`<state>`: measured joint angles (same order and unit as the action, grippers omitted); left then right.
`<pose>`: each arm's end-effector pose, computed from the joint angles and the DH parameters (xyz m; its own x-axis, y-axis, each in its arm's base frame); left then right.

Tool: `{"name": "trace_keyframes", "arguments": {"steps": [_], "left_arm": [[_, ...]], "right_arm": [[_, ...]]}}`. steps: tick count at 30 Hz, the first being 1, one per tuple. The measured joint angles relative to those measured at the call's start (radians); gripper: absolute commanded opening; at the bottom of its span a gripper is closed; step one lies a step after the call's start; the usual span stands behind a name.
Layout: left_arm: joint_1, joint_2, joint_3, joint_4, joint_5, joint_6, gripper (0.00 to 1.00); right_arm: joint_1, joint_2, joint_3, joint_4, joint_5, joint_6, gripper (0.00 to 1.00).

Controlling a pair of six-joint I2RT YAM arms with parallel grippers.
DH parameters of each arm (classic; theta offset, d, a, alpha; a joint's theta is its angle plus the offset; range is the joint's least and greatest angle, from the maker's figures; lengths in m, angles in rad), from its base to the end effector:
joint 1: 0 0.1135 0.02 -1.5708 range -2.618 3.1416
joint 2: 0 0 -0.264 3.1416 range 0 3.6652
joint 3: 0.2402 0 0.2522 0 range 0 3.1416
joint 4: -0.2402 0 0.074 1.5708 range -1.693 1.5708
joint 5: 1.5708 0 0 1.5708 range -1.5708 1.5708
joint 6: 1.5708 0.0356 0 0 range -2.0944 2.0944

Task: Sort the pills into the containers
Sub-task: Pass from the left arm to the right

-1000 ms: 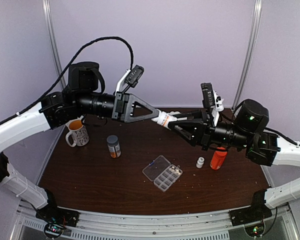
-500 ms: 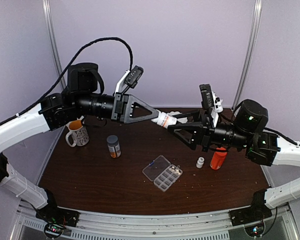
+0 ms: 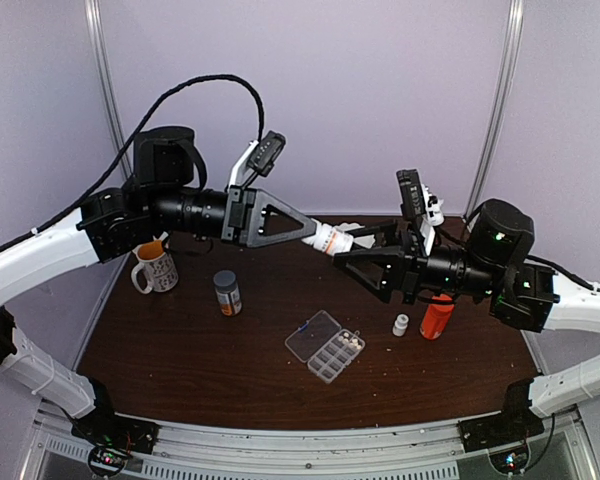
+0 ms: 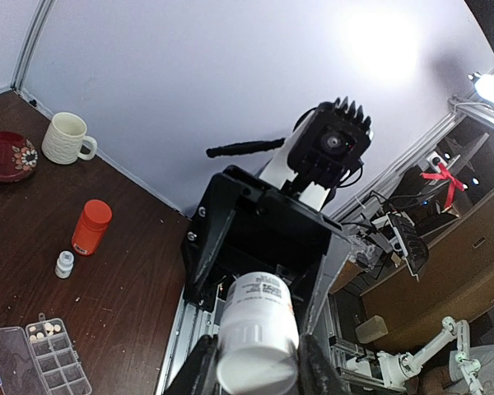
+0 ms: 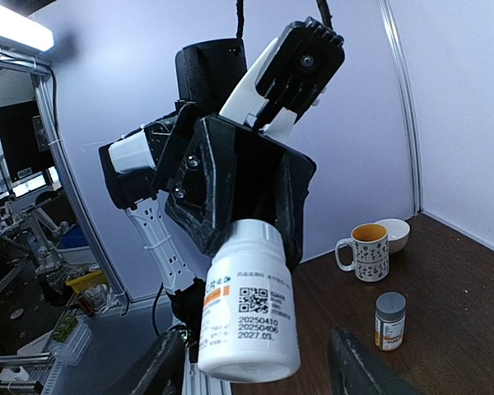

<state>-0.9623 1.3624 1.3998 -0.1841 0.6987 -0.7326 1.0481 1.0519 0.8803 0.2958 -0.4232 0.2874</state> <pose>0.1573 -0.2659 0.4261 -0.7256 0.1456 -0.6726 0.6816 0.0174 -0.7315 0.1103 0.2207 0.3732 -0.2223 0.1319 -0.9660 -0.9703 0.0675 0.2325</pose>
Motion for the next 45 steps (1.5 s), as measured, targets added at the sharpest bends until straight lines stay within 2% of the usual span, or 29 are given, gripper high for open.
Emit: {"name": "trace_keyframes", "arguments": {"steps": [7, 22, 26, 40, 41, 42, 44, 45], "left_arm": [[0.000, 0.000, -0.003, 0.000, 0.000, 0.000, 0.00], [0.000, -0.001, -0.003, -0.013, -0.007, -0.013, 0.00], [-0.001, 0.003, 0.017, -0.079, -0.027, -0.057, 0.00], [-0.005, 0.007, 0.051, -0.150, -0.075, -0.242, 0.02], [-0.006, 0.007, 0.051, -0.147, -0.077, -0.261, 0.07], [-0.008, 0.007, 0.051, -0.140, -0.080, -0.283, 0.17], [-0.015, 0.008, 0.049, -0.123, -0.088, -0.313, 0.55], [-0.018, 0.008, 0.047, -0.117, -0.092, -0.321, 0.70]], "right_arm": [[0.000, 0.000, 0.000, 0.001, -0.001, -0.002, 0.36], [0.001, 0.000, 0.000, -0.006, -0.004, -0.031, 0.22], [0.008, 0.003, 0.009, -0.053, 0.024, -0.111, 0.19], [0.044, -0.002, 0.022, -0.090, 0.142, -0.516, 0.14], [0.051, -0.005, 0.020, -0.090, 0.160, -0.549, 0.14], [0.057, -0.011, 0.014, -0.082, 0.177, -0.578, 0.14], [0.064, -0.026, -0.007, -0.055, 0.198, -0.635, 0.13], [0.066, -0.031, -0.017, -0.043, 0.203, -0.653, 0.13]]}}
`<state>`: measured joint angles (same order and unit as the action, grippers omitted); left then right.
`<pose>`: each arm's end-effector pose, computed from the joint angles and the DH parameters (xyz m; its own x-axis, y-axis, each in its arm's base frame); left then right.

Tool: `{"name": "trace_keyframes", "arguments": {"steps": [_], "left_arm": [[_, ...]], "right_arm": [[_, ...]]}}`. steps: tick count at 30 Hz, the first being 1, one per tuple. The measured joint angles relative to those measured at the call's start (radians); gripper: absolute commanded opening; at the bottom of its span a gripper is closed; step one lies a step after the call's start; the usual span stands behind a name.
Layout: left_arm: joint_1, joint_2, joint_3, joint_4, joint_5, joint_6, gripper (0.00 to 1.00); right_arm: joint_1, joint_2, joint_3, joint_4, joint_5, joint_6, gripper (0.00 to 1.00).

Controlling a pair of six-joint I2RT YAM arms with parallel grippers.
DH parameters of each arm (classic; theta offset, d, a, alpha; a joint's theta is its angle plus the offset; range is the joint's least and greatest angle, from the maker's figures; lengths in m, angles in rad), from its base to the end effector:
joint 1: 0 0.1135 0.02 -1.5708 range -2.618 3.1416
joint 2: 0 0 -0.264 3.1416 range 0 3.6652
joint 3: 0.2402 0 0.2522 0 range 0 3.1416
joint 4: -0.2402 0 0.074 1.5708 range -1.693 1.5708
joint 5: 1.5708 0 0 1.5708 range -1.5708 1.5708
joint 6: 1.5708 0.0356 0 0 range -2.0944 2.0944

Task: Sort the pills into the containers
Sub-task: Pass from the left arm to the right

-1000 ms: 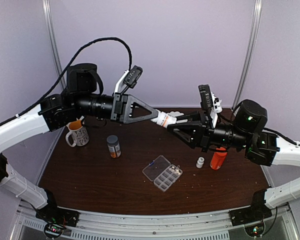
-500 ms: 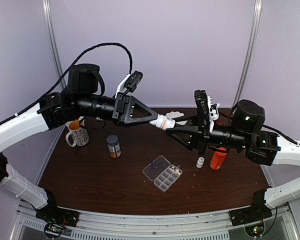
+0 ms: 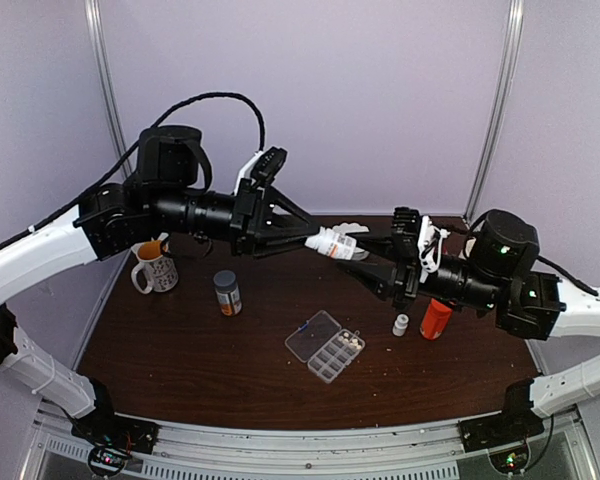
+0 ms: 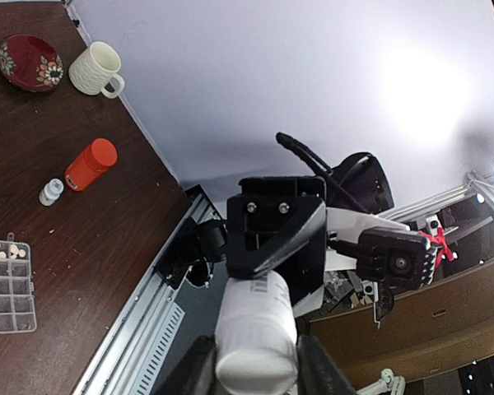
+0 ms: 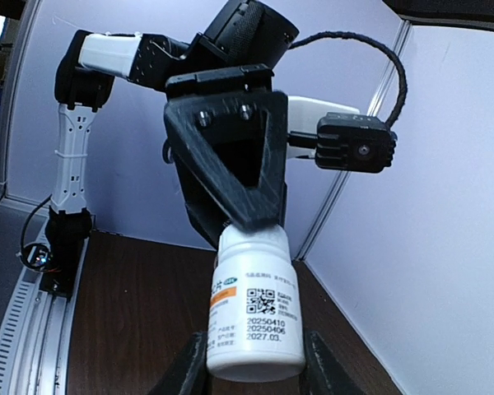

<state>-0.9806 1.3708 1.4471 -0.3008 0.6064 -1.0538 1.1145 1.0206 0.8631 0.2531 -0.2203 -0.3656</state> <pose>0.1545 -0.2671 0.4277 -0.9235 0.0952 -0.3716 0.3826 0.1586 -0.9102 0.0995 0.2203 0.3698 0.3867 -0.0039 -0.9222 -0.8926 0.2498 -0.3754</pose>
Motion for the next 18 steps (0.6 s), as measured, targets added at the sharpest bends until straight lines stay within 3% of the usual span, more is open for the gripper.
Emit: {"name": "trace_keyframes", "arguments": {"steps": [2, 3, 8, 11, 15, 17, 18], "left_arm": [[-0.003, -0.002, -0.002, 0.002, -0.012, -0.002, 0.94], [0.000, -0.007, -0.002, 0.005, -0.022, 0.003, 0.97], [0.014, -0.060, -0.001, -0.007, -0.105, 0.124, 0.97], [0.020, -0.110, 0.000, -0.014, -0.150, 0.290, 0.97], [0.019, -0.187, -0.027, 0.026, -0.164, 0.594, 0.92], [0.020, -0.258, -0.120, 0.093, -0.123, 0.861, 0.89], [0.021, -0.274, -0.143, 0.097, -0.106, 0.933, 0.92]], "right_arm": [[0.000, -0.014, -0.019, 0.003, 0.023, -0.019, 0.13], [-0.003, -0.024, -0.027, -0.003, 0.037, -0.023, 0.13], [-0.008, -0.048, -0.029, -0.019, 0.049, 0.021, 0.13], [-0.008, -0.071, -0.034, -0.026, 0.049, 0.095, 0.12], [-0.008, -0.094, -0.034, -0.042, 0.039, 0.219, 0.11], [-0.008, -0.098, -0.034, -0.054, 0.024, 0.294, 0.11], [-0.008, -0.098, -0.034, -0.061, 0.013, 0.329, 0.10]]}}
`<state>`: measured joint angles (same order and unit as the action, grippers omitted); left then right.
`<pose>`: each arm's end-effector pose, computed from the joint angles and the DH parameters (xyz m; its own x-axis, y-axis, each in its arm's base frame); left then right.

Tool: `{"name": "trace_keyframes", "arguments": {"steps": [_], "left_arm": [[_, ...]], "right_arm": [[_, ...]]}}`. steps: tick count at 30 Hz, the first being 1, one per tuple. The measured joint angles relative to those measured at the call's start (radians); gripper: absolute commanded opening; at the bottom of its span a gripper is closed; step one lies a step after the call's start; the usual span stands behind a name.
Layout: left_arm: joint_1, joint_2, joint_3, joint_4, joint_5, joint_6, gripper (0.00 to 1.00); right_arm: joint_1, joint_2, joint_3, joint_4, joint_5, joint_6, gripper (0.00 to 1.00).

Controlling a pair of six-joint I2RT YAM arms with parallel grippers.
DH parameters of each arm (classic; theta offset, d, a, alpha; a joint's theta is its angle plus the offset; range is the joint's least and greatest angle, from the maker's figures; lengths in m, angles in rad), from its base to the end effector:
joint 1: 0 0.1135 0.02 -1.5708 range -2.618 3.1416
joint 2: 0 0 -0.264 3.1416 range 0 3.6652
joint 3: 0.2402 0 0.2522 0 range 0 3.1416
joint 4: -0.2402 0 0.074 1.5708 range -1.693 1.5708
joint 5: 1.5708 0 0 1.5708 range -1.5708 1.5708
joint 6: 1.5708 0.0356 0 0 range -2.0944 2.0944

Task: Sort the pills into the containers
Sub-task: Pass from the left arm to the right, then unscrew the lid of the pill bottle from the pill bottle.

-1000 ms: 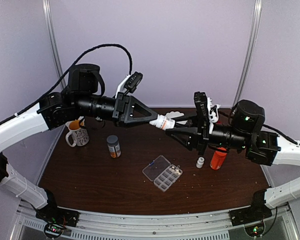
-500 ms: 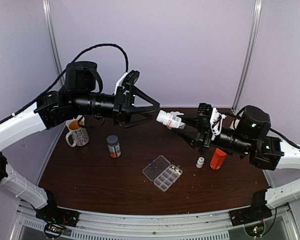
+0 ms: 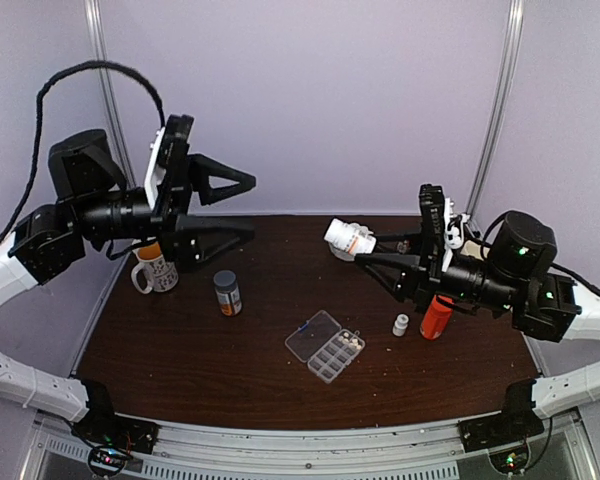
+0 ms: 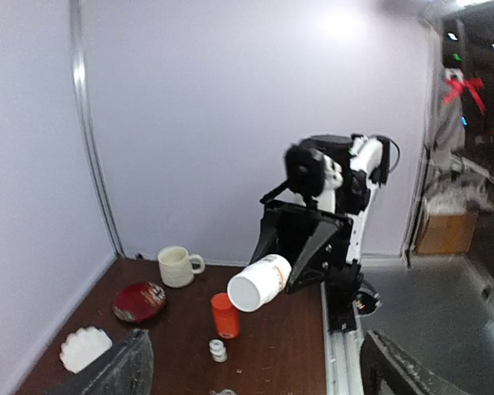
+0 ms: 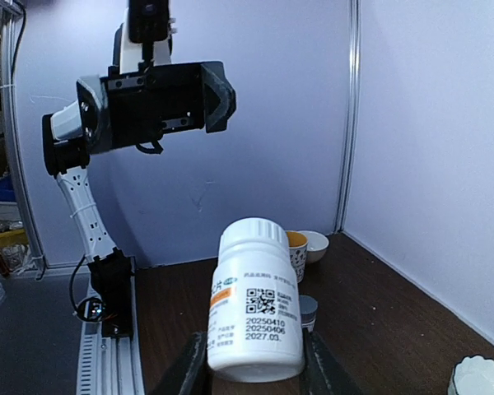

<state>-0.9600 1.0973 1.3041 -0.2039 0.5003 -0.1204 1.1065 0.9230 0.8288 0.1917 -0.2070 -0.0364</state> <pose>0.1192 -0.2001 0.4578 -0.1177 -0.0156 -0.9929 0.9869 0.1092 -0.1187 0.0913 0.1987 0.3713 0.0787 0.0777 -0.9939 -0.9644 0.2583 -0.0562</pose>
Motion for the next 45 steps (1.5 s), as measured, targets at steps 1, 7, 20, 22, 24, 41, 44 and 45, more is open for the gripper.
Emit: {"name": "trace_keyframes", "arguments": {"steps": [1, 7, 20, 22, 24, 41, 44, 45], "left_arm": [[0.000, -0.019, -0.037, 0.019, 0.025, 0.121, 0.96], [-0.001, 0.002, -0.102, -0.051, 0.085, 0.742, 0.98], [-0.009, 0.062, -0.055, -0.117, 0.084, 1.120, 0.78], [-0.011, 0.058, -0.055, -0.114, 0.084, 1.138, 0.76], [-0.013, 0.056, -0.055, -0.110, 0.086, 1.158, 0.73], [-0.031, 0.087, -0.054, -0.122, 0.112, 1.214, 0.67], [-0.031, 0.096, -0.052, -0.139, 0.114, 1.217, 0.60], [-0.031, 0.098, -0.052, -0.143, 0.114, 1.218, 0.57]], "right_arm": [[0.000, 0.000, 0.000, -0.007, -0.010, 0.037, 0.10], [0.000, 0.027, 0.000, -0.036, -0.087, 0.218, 0.09], [0.000, 0.102, 0.025, -0.046, -0.203, 0.352, 0.09], [0.000, 0.113, 0.035, -0.040, -0.221, 0.360, 0.09], [0.000, 0.123, 0.038, -0.028, -0.237, 0.367, 0.09], [0.000, 0.198, 0.087, 0.041, -0.299, 0.409, 0.07], [0.000, 0.209, 0.097, 0.045, -0.308, 0.410, 0.06], [0.000, 0.212, 0.101, 0.047, -0.310, 0.410, 0.06]]}}
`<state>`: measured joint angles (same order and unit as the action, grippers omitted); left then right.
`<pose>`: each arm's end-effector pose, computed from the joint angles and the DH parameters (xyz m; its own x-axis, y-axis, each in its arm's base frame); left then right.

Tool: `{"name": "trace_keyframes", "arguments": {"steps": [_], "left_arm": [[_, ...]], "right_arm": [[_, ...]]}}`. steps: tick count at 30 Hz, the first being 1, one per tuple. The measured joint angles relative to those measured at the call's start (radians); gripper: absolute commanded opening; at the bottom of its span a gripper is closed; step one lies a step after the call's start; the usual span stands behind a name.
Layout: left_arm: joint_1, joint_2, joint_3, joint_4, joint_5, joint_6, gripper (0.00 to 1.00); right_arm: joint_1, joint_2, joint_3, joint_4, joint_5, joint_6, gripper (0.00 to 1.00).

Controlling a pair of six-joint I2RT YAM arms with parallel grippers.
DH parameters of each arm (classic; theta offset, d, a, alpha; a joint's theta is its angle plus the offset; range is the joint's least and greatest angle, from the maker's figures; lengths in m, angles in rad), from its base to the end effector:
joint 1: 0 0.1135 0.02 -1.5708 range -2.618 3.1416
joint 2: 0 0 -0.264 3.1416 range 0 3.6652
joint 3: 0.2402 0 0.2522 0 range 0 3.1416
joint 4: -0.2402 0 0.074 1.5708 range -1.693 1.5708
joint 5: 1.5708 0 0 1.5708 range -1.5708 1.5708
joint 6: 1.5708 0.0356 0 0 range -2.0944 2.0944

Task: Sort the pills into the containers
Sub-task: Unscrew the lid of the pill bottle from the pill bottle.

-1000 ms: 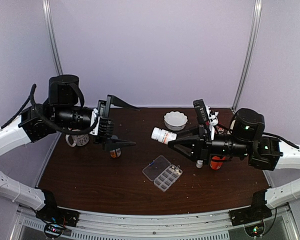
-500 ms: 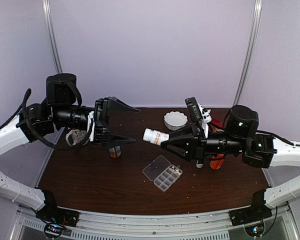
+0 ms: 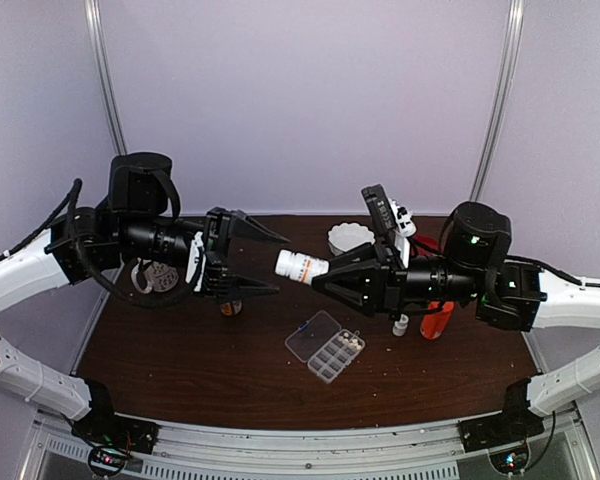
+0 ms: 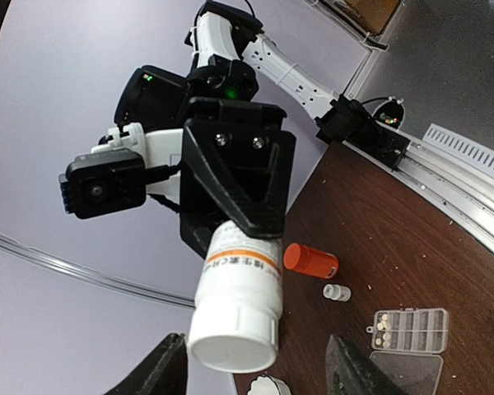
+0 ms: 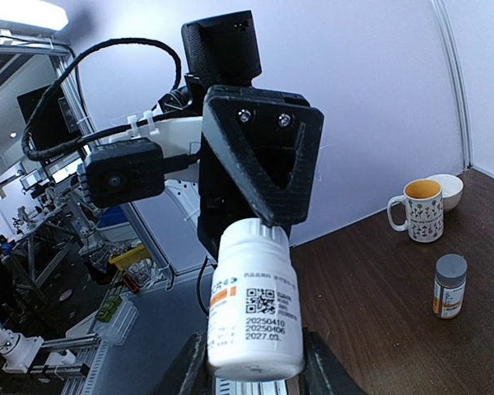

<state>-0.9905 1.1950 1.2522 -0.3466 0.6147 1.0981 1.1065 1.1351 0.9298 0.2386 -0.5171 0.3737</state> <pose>0.1270 -0.2312 0.4036 0.8069 0.0959 -0.5829 0.5883 -0.2190 0.7784 0.1032 0.2453 0.3651 -0.3506 0.0085 -0.9365 -0.9350 -0.0598 0.3495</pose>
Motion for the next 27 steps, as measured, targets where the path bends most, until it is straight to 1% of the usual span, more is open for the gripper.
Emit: {"name": "trace_keyframes", "arguments": {"steps": [4, 8, 13, 20, 27], "left_arm": [[0.000, 0.001, 0.004, -0.008, 0.003, 0.003, 0.54], [0.000, 0.002, 0.011, -0.019, 0.004, 0.003, 0.46], [0.000, 0.002, 0.017, -0.021, 0.007, 0.004, 0.39], [0.000, 0.002, 0.018, -0.022, 0.010, 0.004, 0.38], [0.000, 0.002, 0.018, -0.022, 0.010, -0.005, 0.22]], "right_arm": [[0.000, 0.009, 0.002, 0.005, -0.005, 0.000, 0.05], [0.000, 0.010, 0.002, 0.005, -0.006, 0.000, 0.05], [0.000, 0.013, 0.002, 0.005, -0.006, 0.000, 0.05], [0.000, 0.023, 0.003, 0.005, -0.006, 0.000, 0.04], [0.000, 0.023, 0.008, 0.003, -0.007, 0.000, 0.02]]}}
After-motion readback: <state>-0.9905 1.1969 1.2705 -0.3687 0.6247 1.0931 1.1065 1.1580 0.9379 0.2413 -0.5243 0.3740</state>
